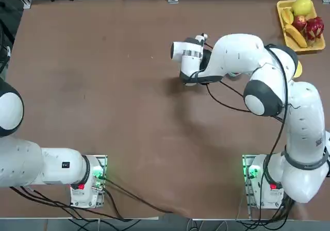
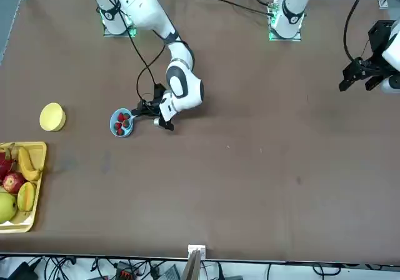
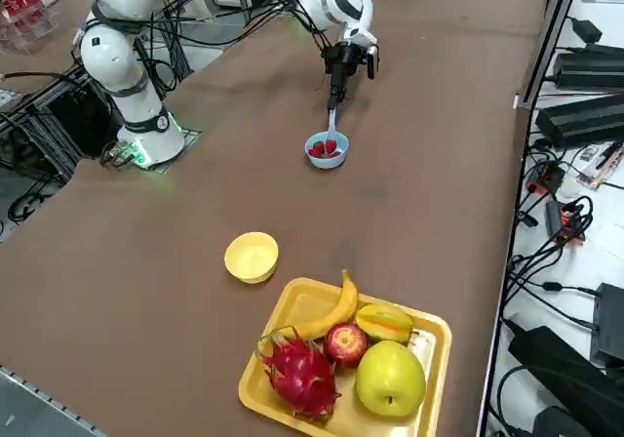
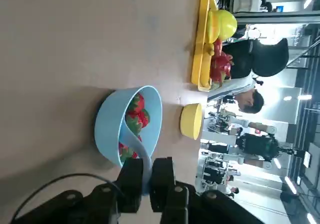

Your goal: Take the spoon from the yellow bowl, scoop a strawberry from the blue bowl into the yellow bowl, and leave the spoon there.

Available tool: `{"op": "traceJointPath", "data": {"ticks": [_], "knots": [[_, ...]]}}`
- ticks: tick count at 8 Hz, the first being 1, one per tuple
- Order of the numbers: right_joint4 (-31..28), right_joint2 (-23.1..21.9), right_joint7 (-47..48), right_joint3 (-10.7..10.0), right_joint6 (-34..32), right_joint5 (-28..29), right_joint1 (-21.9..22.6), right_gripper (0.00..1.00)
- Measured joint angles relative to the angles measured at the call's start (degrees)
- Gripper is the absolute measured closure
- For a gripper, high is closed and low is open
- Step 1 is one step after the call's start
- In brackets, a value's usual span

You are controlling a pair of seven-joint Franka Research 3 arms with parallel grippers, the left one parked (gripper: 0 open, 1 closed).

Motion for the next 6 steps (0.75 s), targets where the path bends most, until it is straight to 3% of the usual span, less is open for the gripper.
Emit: {"op": "traceJointPath", "data": {"ticks": [6], "knots": [[2.29,0.36,-2.38,-0.1,-7.79,-1.98,0.23,0.88]]}}
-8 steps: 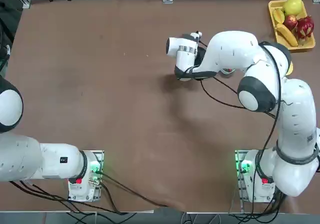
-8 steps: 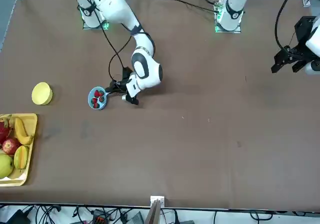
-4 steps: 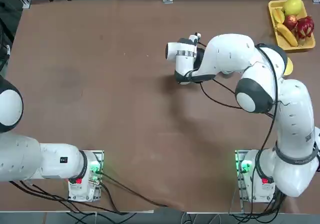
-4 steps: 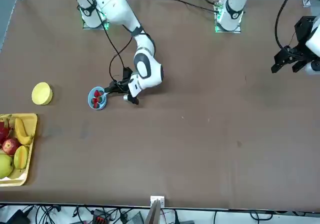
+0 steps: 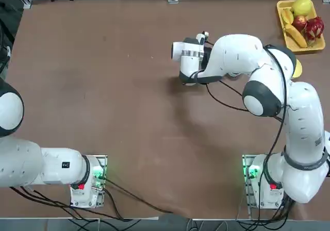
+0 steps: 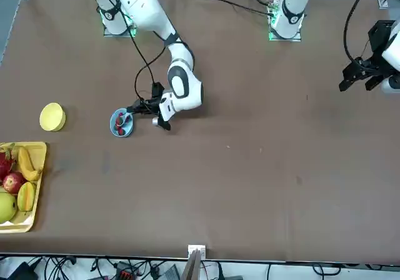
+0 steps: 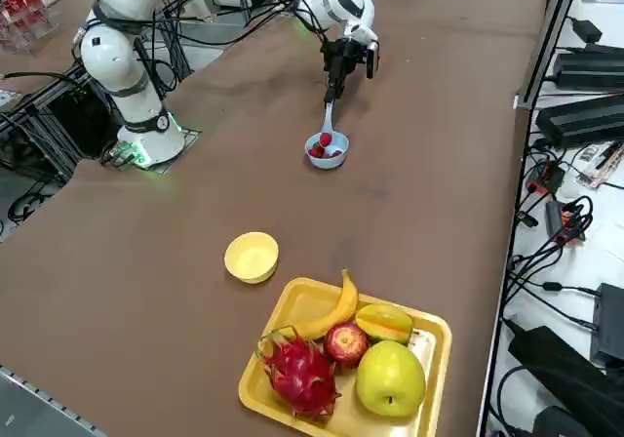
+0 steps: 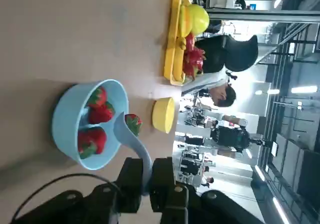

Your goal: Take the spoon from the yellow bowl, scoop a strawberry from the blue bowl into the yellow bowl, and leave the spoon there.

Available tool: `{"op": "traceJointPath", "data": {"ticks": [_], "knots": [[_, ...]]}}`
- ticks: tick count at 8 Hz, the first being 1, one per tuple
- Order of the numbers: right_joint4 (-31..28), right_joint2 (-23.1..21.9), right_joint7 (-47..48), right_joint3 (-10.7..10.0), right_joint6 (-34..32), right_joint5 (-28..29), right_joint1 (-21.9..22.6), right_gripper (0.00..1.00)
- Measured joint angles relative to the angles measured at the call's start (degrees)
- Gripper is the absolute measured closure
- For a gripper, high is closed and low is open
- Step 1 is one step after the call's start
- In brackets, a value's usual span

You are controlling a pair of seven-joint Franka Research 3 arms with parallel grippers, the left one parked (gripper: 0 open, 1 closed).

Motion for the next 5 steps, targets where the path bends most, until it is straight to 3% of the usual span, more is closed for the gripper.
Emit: {"op": "traceJointPath", "data": {"ticks": [5], "knots": [[1.27,-0.21,-1.75,-1.9,-6.91,-0.64,-1.21,0.88]]}}
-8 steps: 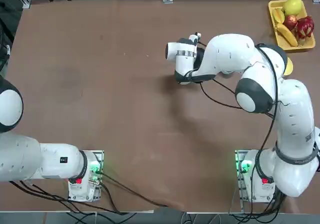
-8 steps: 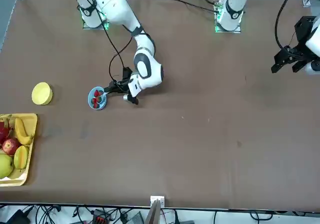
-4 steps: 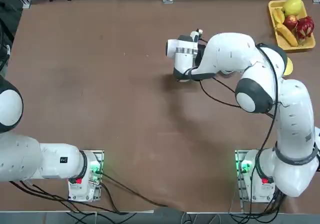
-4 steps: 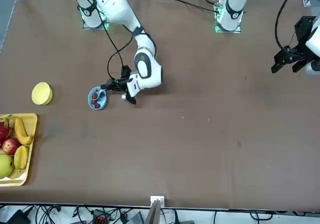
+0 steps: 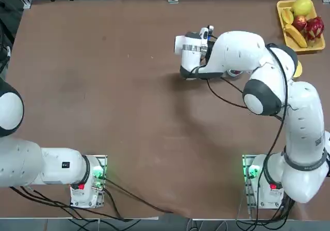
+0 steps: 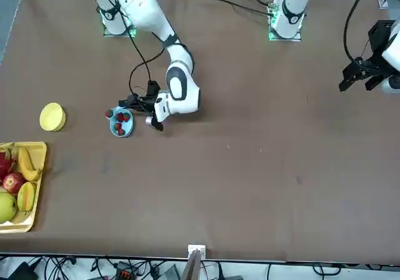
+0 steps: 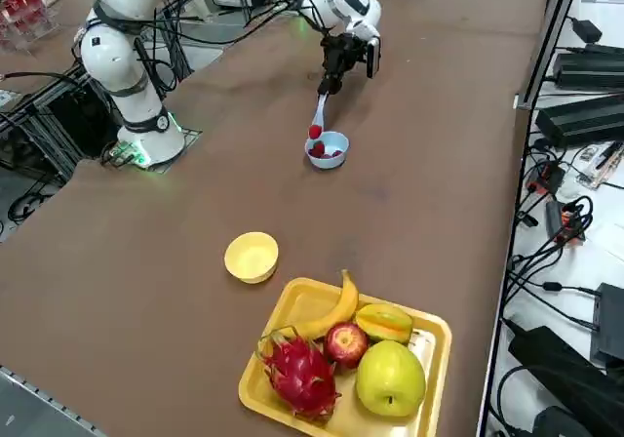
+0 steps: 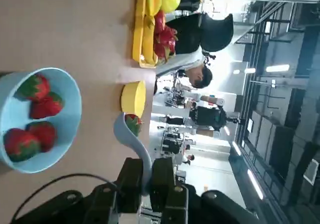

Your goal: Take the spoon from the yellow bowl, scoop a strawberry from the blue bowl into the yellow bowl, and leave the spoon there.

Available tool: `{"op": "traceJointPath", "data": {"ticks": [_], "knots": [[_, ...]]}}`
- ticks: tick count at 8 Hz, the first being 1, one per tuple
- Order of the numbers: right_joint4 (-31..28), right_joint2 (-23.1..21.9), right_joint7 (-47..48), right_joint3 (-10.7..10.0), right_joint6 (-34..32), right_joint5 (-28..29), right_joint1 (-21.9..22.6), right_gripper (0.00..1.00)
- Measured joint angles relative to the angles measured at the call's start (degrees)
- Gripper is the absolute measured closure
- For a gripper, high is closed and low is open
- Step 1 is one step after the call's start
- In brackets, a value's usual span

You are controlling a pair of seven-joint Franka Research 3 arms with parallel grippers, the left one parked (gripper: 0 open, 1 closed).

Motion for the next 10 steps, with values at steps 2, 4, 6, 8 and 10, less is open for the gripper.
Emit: {"op": "traceJointPath", "data": {"ticks": [2,4,6,8,10], "knots": [[-0.06,-0.54,-1.22,-0.39,-1.04,-0.06,-2.84,0.88],[-1.25,-2.6,-2.9,-0.45,-1.2,-0.16,-6.74,0.88],[-4.06,-4.92,-3.4,-0.47,-1.18,-0.71,-9.95,0.88],[-7.61,-7.13,-3.41,-0.46,-0.21,-1.92,-12.38,0.88],[-12.09,-9.33,-3.44,-0.44,2.13,-4.49,-14.82,0.88]]}}
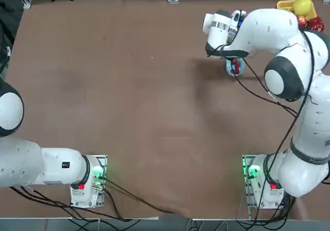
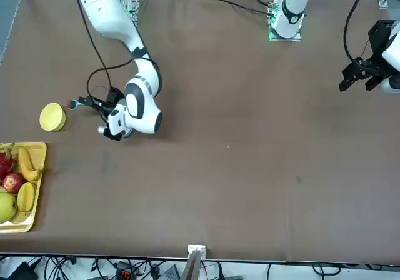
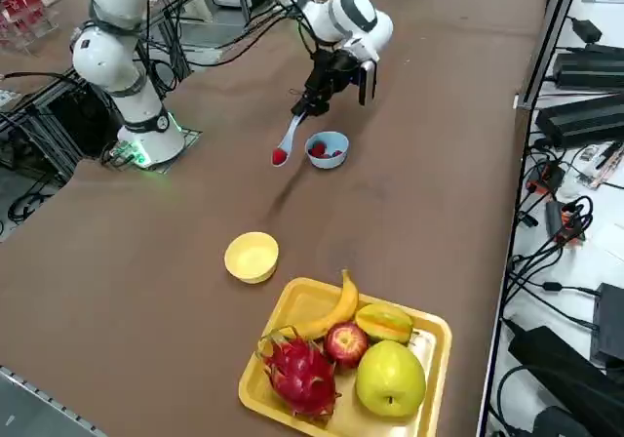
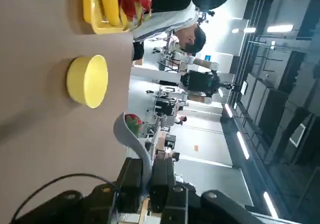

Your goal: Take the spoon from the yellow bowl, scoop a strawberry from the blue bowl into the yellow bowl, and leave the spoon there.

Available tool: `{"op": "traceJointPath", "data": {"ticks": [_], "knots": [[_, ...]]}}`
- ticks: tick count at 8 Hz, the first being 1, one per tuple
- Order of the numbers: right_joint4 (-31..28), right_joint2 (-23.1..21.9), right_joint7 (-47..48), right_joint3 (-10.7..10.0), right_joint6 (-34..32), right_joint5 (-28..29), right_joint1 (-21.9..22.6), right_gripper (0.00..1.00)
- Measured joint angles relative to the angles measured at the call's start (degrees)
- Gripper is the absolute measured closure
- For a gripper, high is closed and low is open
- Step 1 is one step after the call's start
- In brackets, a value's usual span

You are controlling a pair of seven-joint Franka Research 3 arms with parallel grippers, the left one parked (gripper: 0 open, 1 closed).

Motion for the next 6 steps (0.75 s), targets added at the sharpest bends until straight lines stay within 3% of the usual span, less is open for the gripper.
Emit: {"op": "traceJointPath", "data": {"ticks": [6], "knots": [[-10.57,-3.08,-4.86,0.01,13.16,-5.63,-9.76,0.88]]}}
